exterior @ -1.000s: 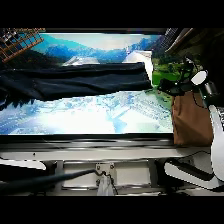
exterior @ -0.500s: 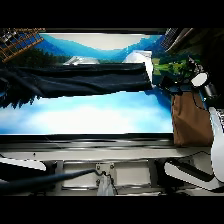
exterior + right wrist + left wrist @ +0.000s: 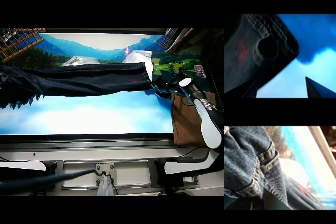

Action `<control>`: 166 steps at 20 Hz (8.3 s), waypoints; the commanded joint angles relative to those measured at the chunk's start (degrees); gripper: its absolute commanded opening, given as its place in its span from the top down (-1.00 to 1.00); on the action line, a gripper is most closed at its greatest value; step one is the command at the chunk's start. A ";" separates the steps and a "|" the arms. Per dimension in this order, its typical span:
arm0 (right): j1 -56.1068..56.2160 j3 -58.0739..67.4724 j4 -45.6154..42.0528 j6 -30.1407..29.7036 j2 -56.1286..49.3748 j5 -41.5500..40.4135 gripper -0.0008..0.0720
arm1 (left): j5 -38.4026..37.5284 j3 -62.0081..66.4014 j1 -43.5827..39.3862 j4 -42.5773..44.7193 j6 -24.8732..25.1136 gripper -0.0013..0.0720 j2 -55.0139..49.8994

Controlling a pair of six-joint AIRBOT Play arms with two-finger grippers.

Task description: Fold the clothes and pants, and hang the long-sleeved shirts on hangers.

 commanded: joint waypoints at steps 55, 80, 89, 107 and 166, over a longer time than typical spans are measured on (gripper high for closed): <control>-19.54 -7.67 6.86 -40.50 5.05 33.46 -0.33 | -22.99 9.51 -6.86 4.59 -5.79 -0.16 12.90; -0.50 -9.05 4.76 -27.17 3.48 30.18 0.90 | -20.17 9.49 -64.89 14.43 -6.36 0.57 -5.27; -12.94 13.75 -14.64 -6.99 16.92 48.54 0.90 | -12.61 9.51 -79.21 0.85 -5.68 0.78 -15.12; -13.55 26.10 -21.99 -0.37 18.60 63.43 0.90 | -8.74 21.09 -88.89 -17.79 -6.62 0.91 -26.03; -6.82 -22.40 13.81 -36.72 11.91 20.94 -0.65 | -7.30 -23.02 -50.84 27.91 -12.87 0.88 31.56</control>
